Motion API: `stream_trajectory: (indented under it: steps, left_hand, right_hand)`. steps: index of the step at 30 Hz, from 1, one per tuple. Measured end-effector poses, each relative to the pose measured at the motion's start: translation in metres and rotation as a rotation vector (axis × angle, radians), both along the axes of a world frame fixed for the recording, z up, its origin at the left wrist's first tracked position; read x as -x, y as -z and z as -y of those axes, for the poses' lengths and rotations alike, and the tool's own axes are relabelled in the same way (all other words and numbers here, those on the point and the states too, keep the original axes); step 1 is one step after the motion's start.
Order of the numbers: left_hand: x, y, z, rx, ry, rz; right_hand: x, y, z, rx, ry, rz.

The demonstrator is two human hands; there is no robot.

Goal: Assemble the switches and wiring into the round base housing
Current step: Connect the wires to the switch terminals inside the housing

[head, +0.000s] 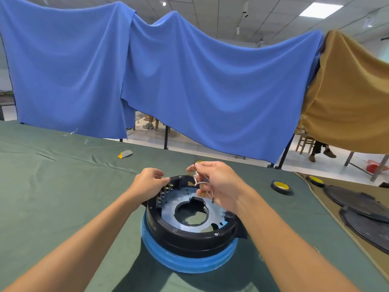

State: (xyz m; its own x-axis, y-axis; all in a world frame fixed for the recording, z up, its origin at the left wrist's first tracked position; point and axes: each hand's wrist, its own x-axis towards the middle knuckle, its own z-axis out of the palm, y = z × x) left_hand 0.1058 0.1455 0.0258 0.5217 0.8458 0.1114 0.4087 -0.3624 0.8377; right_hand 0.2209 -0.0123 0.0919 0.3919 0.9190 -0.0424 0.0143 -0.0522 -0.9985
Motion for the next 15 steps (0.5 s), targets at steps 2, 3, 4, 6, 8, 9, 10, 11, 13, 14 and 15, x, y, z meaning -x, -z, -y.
stream_trajectory:
  steps: [2, 3, 4, 6, 8, 9, 10, 11, 13, 14, 15]
  left_hand:
    - [-0.001, 0.005, 0.002, 0.010, 0.027, -0.034]
    - [-0.001, 0.009, 0.004, 0.008, 0.033, -0.034]
    - [-0.001, 0.013, 0.006, 0.008, 0.031, -0.015]
    - [0.001, 0.017, 0.011, 0.035, 0.006, 0.053]
    - [0.003, 0.018, 0.016, 0.051, -0.010, 0.099]
    - [0.004, 0.019, 0.018, 0.057, -0.016, 0.112]
    - [0.005, 0.020, 0.021, 0.068, -0.027, 0.126]
    - [0.007, 0.021, 0.025, 0.088, -0.041, 0.149]
    - [0.011, 0.023, 0.030, 0.128, -0.060, 0.183]
    - [0.013, 0.023, 0.032, 0.145, -0.067, 0.191]
    - [0.014, 0.022, 0.034, 0.168, -0.076, 0.202]
  right_hand:
    - [0.000, -0.008, -0.005, -0.043, -0.033, -0.120]
    - [0.000, -0.015, -0.008, -0.076, -0.058, -0.197]
    - [0.000, -0.024, -0.011, -0.114, -0.081, -0.274]
    - [0.002, -0.038, -0.018, -0.179, -0.102, -0.383]
    - [0.004, -0.040, -0.024, -0.179, -0.096, -0.390]
    - [0.006, -0.035, -0.025, -0.136, -0.096, -0.355]
    - [0.009, -0.028, -0.027, -0.070, -0.096, -0.302]
    - [0.011, -0.018, -0.028, 0.003, -0.089, -0.246]
    - [0.012, 0.003, -0.029, 0.117, -0.054, -0.188]
    - [0.011, 0.012, -0.029, 0.157, -0.034, -0.183]
    - [0.010, 0.018, -0.030, 0.190, -0.015, -0.178]
